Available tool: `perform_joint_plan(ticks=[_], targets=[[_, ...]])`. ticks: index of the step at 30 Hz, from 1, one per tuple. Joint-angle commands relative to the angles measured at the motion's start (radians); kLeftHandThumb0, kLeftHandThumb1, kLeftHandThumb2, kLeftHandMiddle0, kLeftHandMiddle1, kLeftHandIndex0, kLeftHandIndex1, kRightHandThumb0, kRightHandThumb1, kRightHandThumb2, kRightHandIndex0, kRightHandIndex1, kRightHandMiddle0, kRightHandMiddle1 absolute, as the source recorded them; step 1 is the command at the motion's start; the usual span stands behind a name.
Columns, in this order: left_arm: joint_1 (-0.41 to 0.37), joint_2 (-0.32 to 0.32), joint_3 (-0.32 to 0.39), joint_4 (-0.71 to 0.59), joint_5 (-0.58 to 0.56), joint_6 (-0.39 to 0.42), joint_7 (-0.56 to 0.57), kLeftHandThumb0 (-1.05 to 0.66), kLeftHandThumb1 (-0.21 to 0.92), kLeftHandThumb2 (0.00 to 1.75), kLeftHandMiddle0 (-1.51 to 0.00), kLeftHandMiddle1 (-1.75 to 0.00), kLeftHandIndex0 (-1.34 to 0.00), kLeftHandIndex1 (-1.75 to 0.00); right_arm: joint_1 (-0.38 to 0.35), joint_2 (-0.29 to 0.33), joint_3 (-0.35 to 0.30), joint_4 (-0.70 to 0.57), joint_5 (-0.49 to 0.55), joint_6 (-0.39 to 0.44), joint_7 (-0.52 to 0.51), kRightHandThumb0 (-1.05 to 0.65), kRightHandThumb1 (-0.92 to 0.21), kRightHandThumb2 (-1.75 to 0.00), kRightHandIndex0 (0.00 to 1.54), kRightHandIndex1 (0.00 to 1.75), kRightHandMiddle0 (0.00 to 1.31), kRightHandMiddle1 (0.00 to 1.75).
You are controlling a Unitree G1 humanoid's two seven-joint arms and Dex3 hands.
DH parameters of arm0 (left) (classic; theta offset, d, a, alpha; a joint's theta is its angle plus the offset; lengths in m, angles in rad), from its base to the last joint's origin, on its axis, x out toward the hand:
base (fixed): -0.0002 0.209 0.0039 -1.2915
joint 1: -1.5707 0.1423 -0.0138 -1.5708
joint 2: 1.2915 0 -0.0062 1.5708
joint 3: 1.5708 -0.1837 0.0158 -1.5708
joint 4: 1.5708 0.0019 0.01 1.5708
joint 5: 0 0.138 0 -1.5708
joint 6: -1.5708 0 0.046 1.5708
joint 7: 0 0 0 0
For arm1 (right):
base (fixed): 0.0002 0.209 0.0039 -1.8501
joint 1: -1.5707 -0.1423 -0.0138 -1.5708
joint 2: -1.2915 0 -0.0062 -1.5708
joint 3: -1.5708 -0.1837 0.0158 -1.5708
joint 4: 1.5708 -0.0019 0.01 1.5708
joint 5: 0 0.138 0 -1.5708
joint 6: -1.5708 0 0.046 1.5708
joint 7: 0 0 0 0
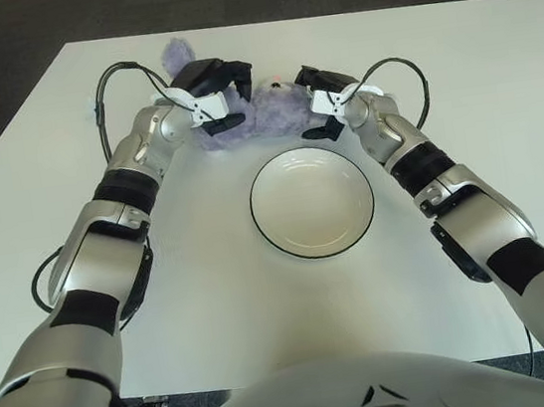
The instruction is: Put the doll into the plate.
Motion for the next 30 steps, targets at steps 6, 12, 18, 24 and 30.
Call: perform_joint_plan(ticks=[6, 12, 18, 24, 30], targets=[[0.016, -0.036, 0.001, -0.012, 0.033, 0.041, 0.069, 0.56, 0.11, 1.57, -0.78, -1.75, -0.99, -1.75, -0.021, 0.000, 0.005, 0.028, 0.000, -0.014, 0.030, -0.71, -0.44, -0.78, 0.19, 0.77, 0.00, 0.56], [0.012, -0.061, -0.004, -0.006, 0.056, 0.075, 0.104, 0.56, 0.11, 1.57, -0.78, -1.75, -0.98, -1.75, -0.015, -0.005, 0.007, 0.000, 0.005, -0.027, 0.060, -0.63, -0.40, -0.81, 0.23, 0.76, 0.00, 0.50], [0.002, -0.109, 0.002, 0.053, 0.053, 0.099, 0.159, 0.55, 0.12, 1.55, -0.77, -1.75, -0.99, -1.75, -0.025, -0.014, 0.020, -0.013, -0.002, -0.037, 0.094, -0.63, -0.40, -0.83, 0.26, 0.78, 0.00, 0.54], [-0.002, -0.138, 0.016, 0.078, 0.036, 0.115, 0.184, 0.54, 0.15, 1.52, -0.75, -1.75, -0.98, -1.75, -0.044, -0.009, 0.009, 0.000, 0.015, -0.028, 0.126, -0.60, -0.40, -0.83, 0.36, 1.14, 0.00, 0.66], [-0.004, -0.168, 0.031, 0.090, 0.020, 0.137, 0.202, 0.53, 0.16, 1.51, -0.74, -1.75, -0.98, -1.75, -0.049, 0.007, -0.038, 0.041, 0.065, -0.020, 0.127, -0.63, -0.42, -0.82, 0.38, 1.28, 0.00, 0.67]])
